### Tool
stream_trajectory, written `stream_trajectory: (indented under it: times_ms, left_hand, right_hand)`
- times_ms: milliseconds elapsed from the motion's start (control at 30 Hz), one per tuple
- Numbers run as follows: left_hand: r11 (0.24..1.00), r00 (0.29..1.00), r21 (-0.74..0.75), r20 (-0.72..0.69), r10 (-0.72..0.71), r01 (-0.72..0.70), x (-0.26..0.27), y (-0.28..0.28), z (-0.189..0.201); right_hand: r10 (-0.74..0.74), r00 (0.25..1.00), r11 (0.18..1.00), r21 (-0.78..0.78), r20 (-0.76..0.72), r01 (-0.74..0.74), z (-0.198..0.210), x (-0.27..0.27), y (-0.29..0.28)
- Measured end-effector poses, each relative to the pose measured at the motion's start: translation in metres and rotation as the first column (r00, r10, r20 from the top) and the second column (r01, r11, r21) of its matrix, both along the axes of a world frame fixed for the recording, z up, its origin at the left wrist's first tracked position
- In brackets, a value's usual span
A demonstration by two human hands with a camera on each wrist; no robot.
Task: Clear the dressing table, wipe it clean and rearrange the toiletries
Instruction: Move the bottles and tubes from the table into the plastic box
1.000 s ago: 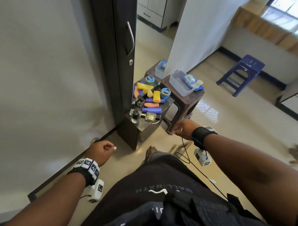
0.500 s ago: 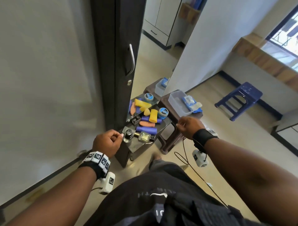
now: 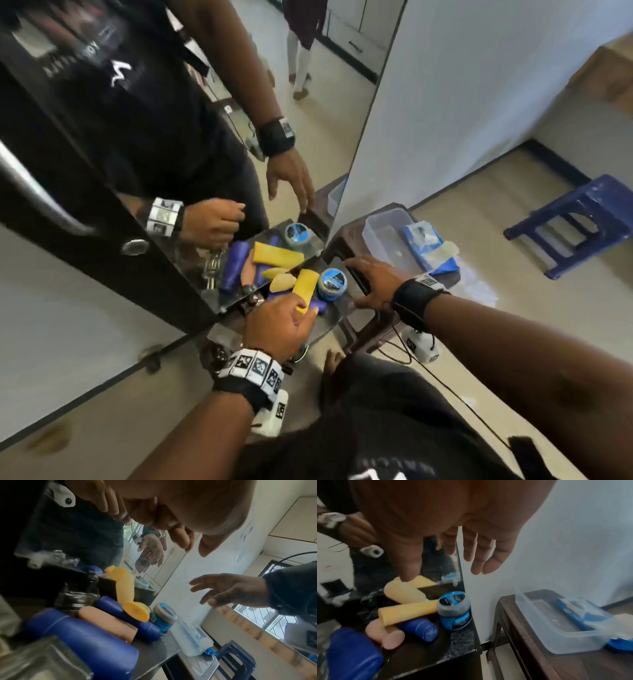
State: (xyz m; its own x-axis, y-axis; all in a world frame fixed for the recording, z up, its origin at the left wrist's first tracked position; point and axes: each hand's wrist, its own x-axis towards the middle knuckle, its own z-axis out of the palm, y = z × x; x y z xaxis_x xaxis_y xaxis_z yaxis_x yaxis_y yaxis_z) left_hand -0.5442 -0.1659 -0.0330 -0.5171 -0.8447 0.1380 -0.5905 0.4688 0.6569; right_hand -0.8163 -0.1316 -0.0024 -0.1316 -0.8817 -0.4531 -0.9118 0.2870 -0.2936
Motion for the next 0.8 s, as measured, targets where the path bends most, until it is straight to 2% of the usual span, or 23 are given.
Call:
stream_trajectory:
  times_ms: [100,200,267,367,533,667,733,800]
  left_hand:
    - [0.989,0.994,-0.112,-0.070,0.087,-0.095,-0.025,0.008,-0.023]
    - [0.954,0.962,-0.199,-0.199,0.186,-0.225,-0.036,0.011,-0.050]
    - [0.919,0.950,-0.281,-0.221,0.220,-0.278,-0.044,0.013,-0.072]
    - [0.880,0.954,-0.385,-0.215,0.208,-0.279,-0.066,0.016,-0.088]
    - [0.842,0.957,-0.462,-0.211,0.199,-0.277,-0.114,0.045,-0.089]
    - [0.887,0.970,-0.396,-0.151,0.191,-0.236,-0.137,0.074,-0.091]
    - [0.901,0.980,-0.385,-0.100,0.174,-0.199,-0.147,0.089,-0.090]
    - [0.917,0.987,-0.366,-0.033,0.157,-0.158,-0.159,0.100,-0.086]
  right_hand:
    - [0.099,0.993,0.993,-0.077,0.064,-0.094,-0.050,-0.011,-0.016]
    - [0.140,0.984,0.975,-0.188,0.111,-0.117,-0.093,-0.015,-0.028]
    - [0.161,0.981,0.958,-0.255,0.111,-0.128,-0.120,-0.017,-0.028]
    - [0.145,0.980,0.915,-0.396,0.139,-0.079,-0.146,-0.019,-0.024]
    - [0.106,0.959,0.823,-0.565,0.261,0.063,-0.158,-0.024,-0.009]
    - [0.038,0.924,0.707,-0.664,0.381,0.245,-0.144,-0.046,0.017]
    - [0.006,0.919,0.625,-0.719,0.395,0.305,-0.135,-0.072,0.032]
    - [-0.093,0.913,0.585,-0.720,0.398,0.373,-0.134,-0.107,0.042]
